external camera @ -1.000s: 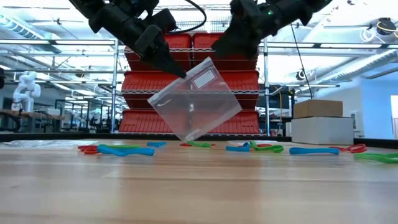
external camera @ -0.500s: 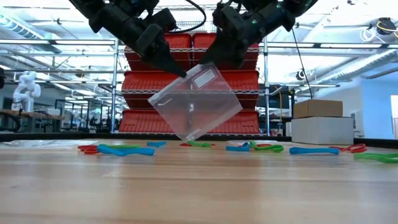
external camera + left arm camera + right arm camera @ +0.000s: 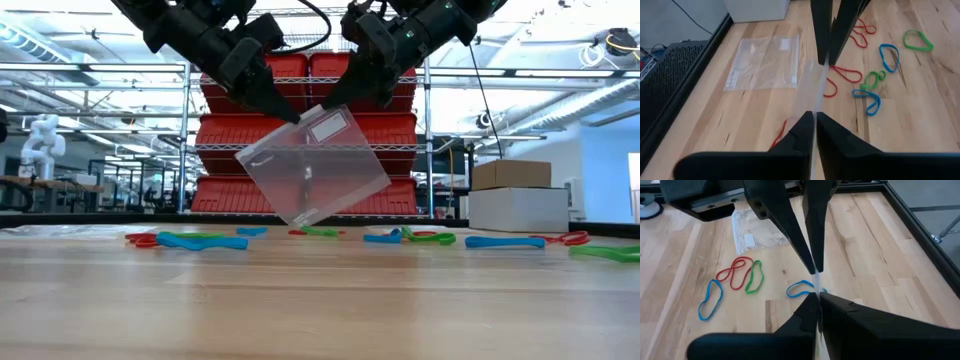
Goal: Sort rubber bands
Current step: Open the top left transparent zip bag
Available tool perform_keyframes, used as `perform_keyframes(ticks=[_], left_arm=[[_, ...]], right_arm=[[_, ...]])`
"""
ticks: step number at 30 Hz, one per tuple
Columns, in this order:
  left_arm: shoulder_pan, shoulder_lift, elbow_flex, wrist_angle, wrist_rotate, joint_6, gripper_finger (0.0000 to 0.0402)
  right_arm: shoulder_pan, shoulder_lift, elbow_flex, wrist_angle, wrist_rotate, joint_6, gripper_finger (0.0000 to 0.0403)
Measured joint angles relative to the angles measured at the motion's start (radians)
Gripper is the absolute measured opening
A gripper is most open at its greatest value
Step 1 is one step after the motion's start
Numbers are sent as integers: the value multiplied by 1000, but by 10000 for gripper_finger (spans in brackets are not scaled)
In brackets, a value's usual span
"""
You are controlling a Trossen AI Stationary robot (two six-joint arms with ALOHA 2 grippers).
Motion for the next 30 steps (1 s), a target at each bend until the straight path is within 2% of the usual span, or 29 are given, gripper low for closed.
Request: perform_keyframes(ticks=[9,17,22,26,30], left_arm=[[54,-93,0,27,7,34,81],[137,-231,-31,73,118,78,111],[200,-296,-121,211,261,52,120],[248,-319,-217,395,382,-25,121],[294,-324,-299,618,448,-104,121]], right_arm=[[0,-16,0,-14,1,-15,1],[-2,-98,0,-22,2,-21,0],[-2,-174,0,-24,17,-25,0],[-2,-230,0,-25,58,-34,0],[-2,-265,0,-23,67,-47,0]])
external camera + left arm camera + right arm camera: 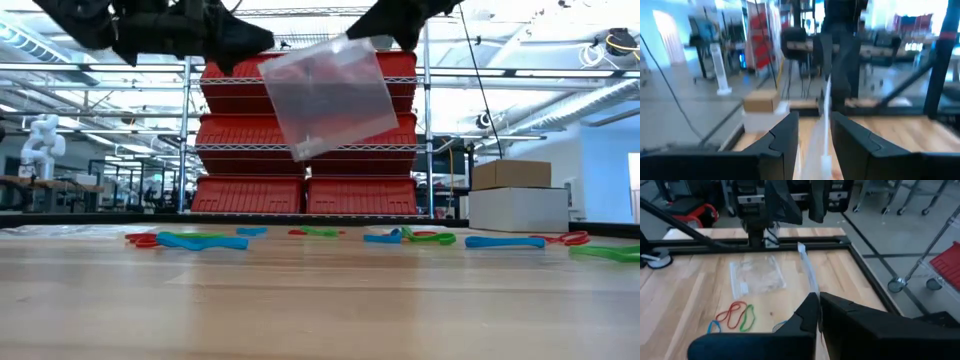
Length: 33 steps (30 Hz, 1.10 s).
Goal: Sort rubber bands
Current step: Open the top left transparent zip bag
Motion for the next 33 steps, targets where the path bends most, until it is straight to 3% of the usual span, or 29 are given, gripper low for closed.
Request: perform_keyframes(ticks=[3,19,33], left_arm=[[35,0,-43,115,33,-75,121],[58,2,-110,159,121,-131,121],[58,2,-110,144,103,6,121]], right_arm=[[0,-15,0,7,18,-1,0],[0,-21,0,111,19,-28,0],[0,-30,0,113,39,-38,0]])
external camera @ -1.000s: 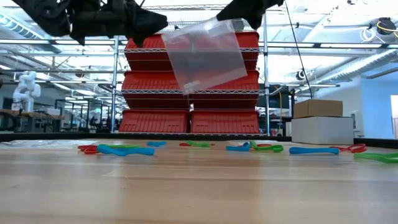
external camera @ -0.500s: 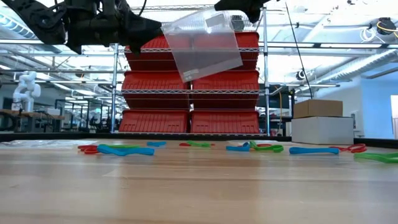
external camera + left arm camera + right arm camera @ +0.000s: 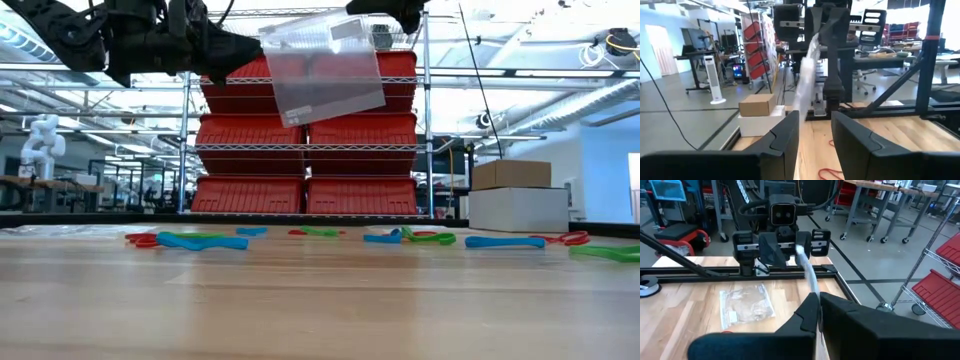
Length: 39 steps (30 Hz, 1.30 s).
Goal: Sort rubber bands
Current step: Open the top left transparent zip bag
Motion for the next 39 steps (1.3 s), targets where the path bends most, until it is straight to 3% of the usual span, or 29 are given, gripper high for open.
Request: perform_keyframes(ticks=[7,39], left_arm=[[-15,0,0,17,-101,48,121],[-101,77,34,143,-132,48,120]], right_arm=[[2,-2,0,-2,-5,8,0],[2,-1,0,26,-34,45,0]])
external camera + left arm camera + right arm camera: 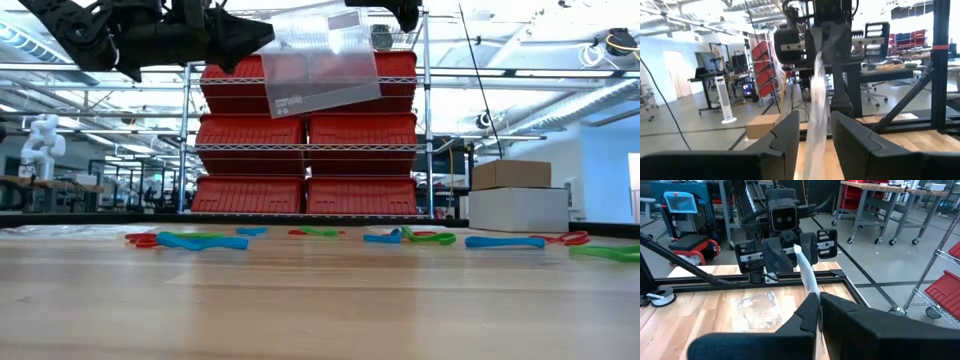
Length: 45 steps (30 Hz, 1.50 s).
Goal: Sort rubber bands
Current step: Open the top left transparent zip bag
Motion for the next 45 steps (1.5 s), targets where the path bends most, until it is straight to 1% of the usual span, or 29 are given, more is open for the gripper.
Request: perform_keyframes(ticks=[4,7,10,15,16,20,23,28,32,34,37,40,43,45], left_arm=[[0,0,0,15,1,-1,119],[0,0,0,15,1,-2,107],[0,0,0,11,2,-2,80],[0,0,0,8,7,2,15],[0,0,0,8,8,3,9],[0,0,0,2,8,3,6],[0,0,0,-33,9,7,4],[0,0,0,-149,9,33,3],[0,0,0,-230,8,58,2],[-1,0,0,-264,8,64,2],[-11,0,0,-309,7,88,1],[-23,0,0,-335,1,105,1],[-33,-1,0,-373,-15,114,1],[-32,-1,0,-396,-21,114,1]], right_arm=[[0,0,0,-3,0,0,0],[0,0,0,-7,0,0,0],[0,0,0,-6,0,0,0],[0,0,0,-6,0,0,0],[0,0,0,-8,0,0,0],[0,0,0,-30,0,11,3],[0,0,0,-44,5,18,13],[-3,0,0,-30,53,-18,49],[-21,22,0,2,38,10,78],[-30,58,0,26,-25,20,85],[-29,133,0,72,-77,23,86],[-29,210,20,84,-96,-1,79],[-29,284,83,55,-97,15,77],[-29,326,138,27,-97,8,83]])
